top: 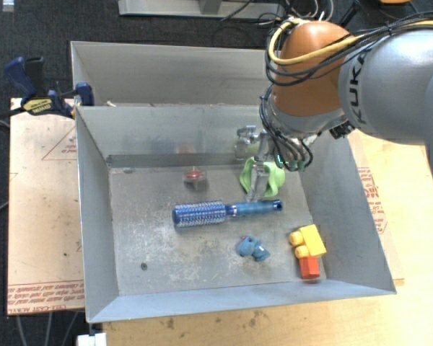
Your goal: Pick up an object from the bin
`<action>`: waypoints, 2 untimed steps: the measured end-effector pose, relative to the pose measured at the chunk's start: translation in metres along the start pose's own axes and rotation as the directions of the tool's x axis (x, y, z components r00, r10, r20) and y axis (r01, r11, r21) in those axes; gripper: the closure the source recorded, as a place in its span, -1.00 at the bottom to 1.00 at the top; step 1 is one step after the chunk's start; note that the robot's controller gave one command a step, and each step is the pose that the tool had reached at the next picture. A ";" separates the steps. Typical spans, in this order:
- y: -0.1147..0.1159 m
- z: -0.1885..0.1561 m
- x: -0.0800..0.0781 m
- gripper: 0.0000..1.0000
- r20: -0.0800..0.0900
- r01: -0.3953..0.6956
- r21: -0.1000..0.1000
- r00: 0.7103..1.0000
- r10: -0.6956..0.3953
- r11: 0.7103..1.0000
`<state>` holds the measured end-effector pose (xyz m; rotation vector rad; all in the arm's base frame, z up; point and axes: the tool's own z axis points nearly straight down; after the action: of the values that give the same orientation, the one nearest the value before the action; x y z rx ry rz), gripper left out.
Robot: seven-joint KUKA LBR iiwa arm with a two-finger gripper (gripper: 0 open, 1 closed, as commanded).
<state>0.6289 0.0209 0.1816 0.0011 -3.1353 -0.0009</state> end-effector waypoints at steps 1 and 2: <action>-0.001 0.112 -0.010 -1.00 0.003 0.202 0.001 0.979 -0.202 0.979; -0.001 0.107 -0.013 1.00 0.018 0.199 0.003 0.980 -0.200 0.980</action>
Offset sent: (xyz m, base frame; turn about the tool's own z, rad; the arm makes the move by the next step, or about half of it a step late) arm 0.0087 -0.0012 -0.1116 -0.2042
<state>0.6414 0.0196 0.0742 0.3173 -3.1381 0.0007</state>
